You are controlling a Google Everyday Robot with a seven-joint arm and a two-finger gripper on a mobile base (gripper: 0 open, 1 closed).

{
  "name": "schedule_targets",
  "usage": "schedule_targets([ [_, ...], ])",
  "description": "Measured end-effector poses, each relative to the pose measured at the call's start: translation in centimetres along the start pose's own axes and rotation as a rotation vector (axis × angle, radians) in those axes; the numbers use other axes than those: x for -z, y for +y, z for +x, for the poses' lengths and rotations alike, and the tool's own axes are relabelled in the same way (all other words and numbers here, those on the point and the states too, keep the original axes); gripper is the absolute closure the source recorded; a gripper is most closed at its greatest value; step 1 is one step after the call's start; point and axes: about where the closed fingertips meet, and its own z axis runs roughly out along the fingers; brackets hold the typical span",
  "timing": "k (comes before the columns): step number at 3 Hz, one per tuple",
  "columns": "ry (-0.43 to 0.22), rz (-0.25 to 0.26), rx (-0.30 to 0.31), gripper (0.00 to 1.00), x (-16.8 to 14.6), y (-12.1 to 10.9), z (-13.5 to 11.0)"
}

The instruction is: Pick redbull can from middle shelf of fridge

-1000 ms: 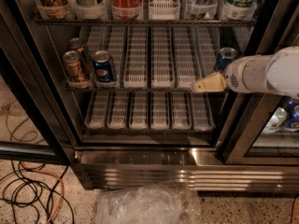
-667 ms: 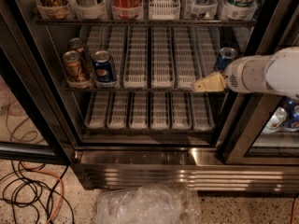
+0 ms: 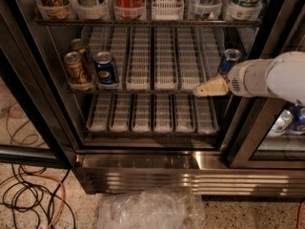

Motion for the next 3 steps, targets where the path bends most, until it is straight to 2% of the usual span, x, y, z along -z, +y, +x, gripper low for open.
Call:
schedule_targets([
  [2,-0.007,-0.008,0.021,0.00,-2.9,1.2,0.0],
  [3,-0.025,0.015,0.018,0.00,-5.1,1.0,-0.3],
])
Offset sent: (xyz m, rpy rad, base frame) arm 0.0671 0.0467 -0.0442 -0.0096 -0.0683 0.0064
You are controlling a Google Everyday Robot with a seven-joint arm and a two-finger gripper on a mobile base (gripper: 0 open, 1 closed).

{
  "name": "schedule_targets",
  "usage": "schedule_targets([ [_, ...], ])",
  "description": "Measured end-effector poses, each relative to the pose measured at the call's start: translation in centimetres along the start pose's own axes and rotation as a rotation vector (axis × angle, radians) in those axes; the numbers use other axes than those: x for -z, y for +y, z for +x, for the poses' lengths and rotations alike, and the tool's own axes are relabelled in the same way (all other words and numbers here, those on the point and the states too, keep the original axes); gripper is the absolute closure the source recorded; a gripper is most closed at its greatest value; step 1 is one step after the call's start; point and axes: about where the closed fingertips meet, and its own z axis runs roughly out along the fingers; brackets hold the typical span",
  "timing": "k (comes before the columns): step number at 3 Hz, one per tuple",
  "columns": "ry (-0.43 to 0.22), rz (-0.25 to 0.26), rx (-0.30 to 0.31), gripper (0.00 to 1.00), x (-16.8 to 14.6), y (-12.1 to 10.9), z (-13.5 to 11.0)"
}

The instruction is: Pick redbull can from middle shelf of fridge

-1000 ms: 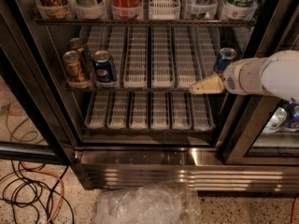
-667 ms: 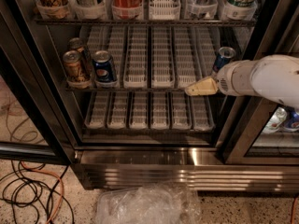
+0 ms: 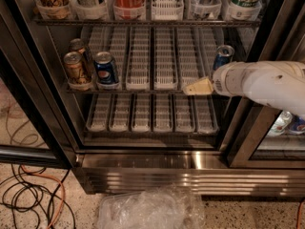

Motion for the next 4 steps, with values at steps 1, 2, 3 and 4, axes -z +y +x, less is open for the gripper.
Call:
schedule_targets([
  [1,-0.023,0.045,-0.019,0.00,-1.9,-1.1,-0.2],
  [2,-0.039,0.084,-0.043,0.00,-3.1,-2.5,-0.3],
  [3,-0.040,0.088,-0.045,0.00,-3.0,-2.5,-0.4],
  [4,-0.044,0.090,-0.043,0.19,-2.9,-2.4,-0.5],
])
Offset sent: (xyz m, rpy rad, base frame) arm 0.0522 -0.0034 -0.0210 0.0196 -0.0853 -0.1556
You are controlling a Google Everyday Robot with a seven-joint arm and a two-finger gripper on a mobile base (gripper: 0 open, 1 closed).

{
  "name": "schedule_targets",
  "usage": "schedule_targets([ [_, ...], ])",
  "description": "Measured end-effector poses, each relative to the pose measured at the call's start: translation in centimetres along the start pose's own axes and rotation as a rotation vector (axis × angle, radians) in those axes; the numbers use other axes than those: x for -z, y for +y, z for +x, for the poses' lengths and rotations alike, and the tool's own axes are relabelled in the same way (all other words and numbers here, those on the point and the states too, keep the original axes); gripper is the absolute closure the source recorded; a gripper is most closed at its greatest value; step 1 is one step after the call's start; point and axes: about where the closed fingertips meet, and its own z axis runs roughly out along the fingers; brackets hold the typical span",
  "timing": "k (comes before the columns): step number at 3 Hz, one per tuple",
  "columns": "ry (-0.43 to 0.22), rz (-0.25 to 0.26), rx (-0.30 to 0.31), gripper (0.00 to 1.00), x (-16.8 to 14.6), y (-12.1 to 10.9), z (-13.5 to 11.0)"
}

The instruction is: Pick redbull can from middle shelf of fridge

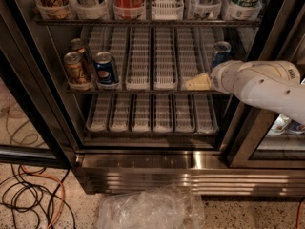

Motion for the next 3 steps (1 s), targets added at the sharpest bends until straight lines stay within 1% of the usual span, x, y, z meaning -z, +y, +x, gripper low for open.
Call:
schedule_targets([
  [1,0.000,0.000,0.000,0.41,0.60,0.12,-0.12],
  [2,0.000,0.000,0.000,0.40,1.06,0.33,-0.15],
  [3,0.000,0.000,0.000,0.16,1.56,0.32,-0.35],
])
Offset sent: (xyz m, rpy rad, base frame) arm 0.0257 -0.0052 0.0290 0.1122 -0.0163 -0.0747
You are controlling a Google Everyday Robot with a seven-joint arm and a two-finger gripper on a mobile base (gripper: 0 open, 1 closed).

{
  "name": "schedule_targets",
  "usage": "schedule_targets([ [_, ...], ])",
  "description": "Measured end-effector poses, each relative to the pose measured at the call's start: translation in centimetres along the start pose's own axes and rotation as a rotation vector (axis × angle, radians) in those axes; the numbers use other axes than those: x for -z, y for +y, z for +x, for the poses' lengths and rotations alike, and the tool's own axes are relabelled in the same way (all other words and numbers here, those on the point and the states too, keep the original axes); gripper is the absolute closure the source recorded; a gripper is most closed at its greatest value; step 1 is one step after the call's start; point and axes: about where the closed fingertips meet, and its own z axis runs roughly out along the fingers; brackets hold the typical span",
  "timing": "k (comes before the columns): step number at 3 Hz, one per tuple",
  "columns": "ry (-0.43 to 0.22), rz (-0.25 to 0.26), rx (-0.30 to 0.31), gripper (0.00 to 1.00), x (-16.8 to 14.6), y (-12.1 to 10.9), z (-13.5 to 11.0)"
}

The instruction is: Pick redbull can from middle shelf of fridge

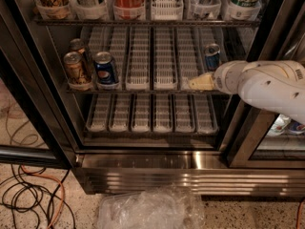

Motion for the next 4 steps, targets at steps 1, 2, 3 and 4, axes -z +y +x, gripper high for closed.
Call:
schedule_targets([
  [1,0.000,0.000,0.000,0.07,0.5,0.0,-0.1],
  [2,0.000,0.000,0.000,0.05,0.9,0.1,-0.1],
  [3,0.000,0.000,0.000,0.04,0.9,0.1,-0.2],
  [4,-0.047,0.013,-0.076,0.05,0.1,-1.4,-3.0],
])
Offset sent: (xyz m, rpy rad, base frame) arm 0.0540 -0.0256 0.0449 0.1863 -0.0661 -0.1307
